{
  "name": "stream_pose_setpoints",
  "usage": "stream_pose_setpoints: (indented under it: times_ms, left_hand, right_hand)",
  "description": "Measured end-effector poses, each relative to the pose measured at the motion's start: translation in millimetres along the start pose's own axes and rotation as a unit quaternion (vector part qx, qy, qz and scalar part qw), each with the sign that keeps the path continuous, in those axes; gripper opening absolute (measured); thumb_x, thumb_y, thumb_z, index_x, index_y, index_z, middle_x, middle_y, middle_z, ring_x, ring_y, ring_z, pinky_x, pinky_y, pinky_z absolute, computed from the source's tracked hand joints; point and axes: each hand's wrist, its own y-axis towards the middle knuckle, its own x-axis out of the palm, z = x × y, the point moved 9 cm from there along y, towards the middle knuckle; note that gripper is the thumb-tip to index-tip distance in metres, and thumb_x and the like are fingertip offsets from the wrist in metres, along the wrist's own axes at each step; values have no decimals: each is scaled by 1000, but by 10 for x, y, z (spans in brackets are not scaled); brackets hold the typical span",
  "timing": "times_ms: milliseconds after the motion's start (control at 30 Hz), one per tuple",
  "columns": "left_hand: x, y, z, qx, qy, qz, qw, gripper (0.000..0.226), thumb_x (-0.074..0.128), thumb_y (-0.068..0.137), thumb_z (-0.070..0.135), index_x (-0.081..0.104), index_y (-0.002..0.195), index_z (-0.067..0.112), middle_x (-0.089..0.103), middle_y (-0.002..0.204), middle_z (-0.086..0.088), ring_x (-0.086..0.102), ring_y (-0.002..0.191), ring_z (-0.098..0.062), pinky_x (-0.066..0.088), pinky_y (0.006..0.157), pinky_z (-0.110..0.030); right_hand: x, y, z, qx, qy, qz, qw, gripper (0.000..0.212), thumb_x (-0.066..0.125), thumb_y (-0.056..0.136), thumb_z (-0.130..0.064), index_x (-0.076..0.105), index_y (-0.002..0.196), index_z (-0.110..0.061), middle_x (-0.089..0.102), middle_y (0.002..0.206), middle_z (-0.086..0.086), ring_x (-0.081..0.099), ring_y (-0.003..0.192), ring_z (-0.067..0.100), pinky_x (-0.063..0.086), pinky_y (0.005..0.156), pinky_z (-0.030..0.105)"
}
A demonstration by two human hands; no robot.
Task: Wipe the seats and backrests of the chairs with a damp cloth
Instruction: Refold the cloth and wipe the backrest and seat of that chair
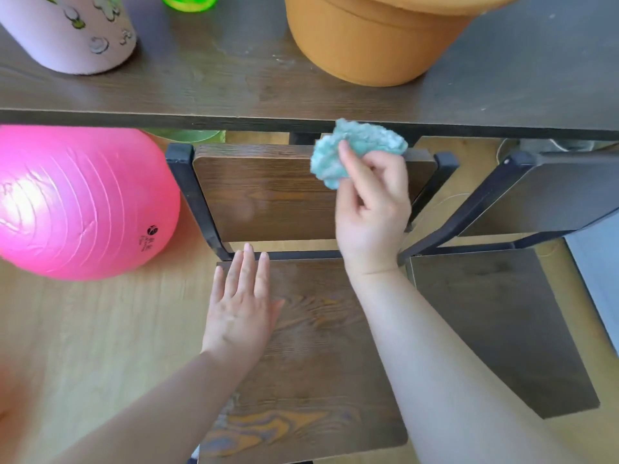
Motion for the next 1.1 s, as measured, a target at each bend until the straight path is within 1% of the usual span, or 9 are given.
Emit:
stream_pose_setpoints:
  times_ms: [100, 167, 233, 333, 433, 567, 800, 967, 1100]
  left_hand:
    - [16, 30, -35, -17, -2, -8, 1000, 87, 50, 96, 56, 5, 154, 10, 12, 165, -16, 11, 153, -27, 12, 123, -50]
    - [28, 44, -49, -15, 0, -12, 1000, 80, 33, 99, 57, -4, 154, 12, 0, 165, -14, 1, 154, -26, 6, 124, -49]
    - [32, 53, -95, -24, -6, -11, 1000, 78, 21, 97, 59, -6, 155, 13, -4, 165, -13, -2, 154, -26, 5, 124, -49]
    - [75, 51, -178, -42, -12, -22, 999, 81, 33, 98, 57, 3, 158, 11, 3, 166, -14, 4, 154, -27, 12, 123, -50]
    - [125, 31, -225, -44, -15, -36, 998, 82, 31, 100, 57, -14, 153, 14, -8, 166, -12, -7, 154, -26, 6, 124, -49]
    - [100, 14, -271, -44, 1, -49, 998, 78, 21, 103, 56, -29, 146, 14, -22, 163, -12, -19, 151, -25, -2, 124, -47]
    - [155, 22, -429, -55, -14, -64, 996, 77, 24, 104, 55, -16, 156, 15, -18, 164, -10, -17, 152, -24, -1, 124, -48]
    - [178, -9, -520, -47, -6, -80, 996, 77, 24, 104, 54, -17, 155, 14, -20, 164, -11, -19, 151, -24, -3, 124, -48]
    - [144, -17, -544, -41, -10, -78, 996, 77, 26, 104, 52, -17, 156, 14, -21, 164, -11, -20, 151, -24, -4, 124, -48]
  right_hand:
    - [177, -96, -129, -41, -6, -35, 999, 30, 70, 88, -6, 69, 118, -1, 60, 97, 19, 60, 88, 25, 56, 78, 35]
    - [227, -131, -147, -34, 1, -35, 999, 33, 75, 88, -16, 70, 117, -1, 60, 97, 20, 60, 88, 26, 56, 78, 32]
    - [220, -126, -141, -19, 19, -10, 1000, 27, 76, 87, -11, 72, 112, 0, 60, 93, 19, 59, 86, 22, 56, 76, 31]
    - [212, -134, -125, 9, 33, 16, 999, 22, 75, 85, 0, 73, 106, 1, 61, 96, 19, 59, 95, 13, 57, 80, 26]
    - [271, -204, -145, 22, 25, 12, 999, 19, 76, 83, 1, 72, 101, 1, 63, 101, 20, 58, 104, 10, 56, 81, 21]
    - [454, -350, -169, 5, 19, -21, 1000, 10, 75, 84, -1, 74, 94, 1, 65, 98, 19, 63, 98, 17, 57, 80, 23]
    - [934, -808, 27, 39, -6, -95, 995, 11, 64, 85, 6, 70, 78, -1, 60, 86, 12, 60, 78, 25, 53, 70, 32]
    - [1076, -1025, 114, 63, -34, -123, 990, 15, 62, 86, 3, 66, 73, -2, 57, 84, 10, 57, 76, 25, 44, 69, 23]
    - [1115, -1178, 138, 74, -42, -147, 986, 15, 62, 88, -1, 66, 74, -3, 57, 87, 9, 58, 79, 24, 46, 69, 26]
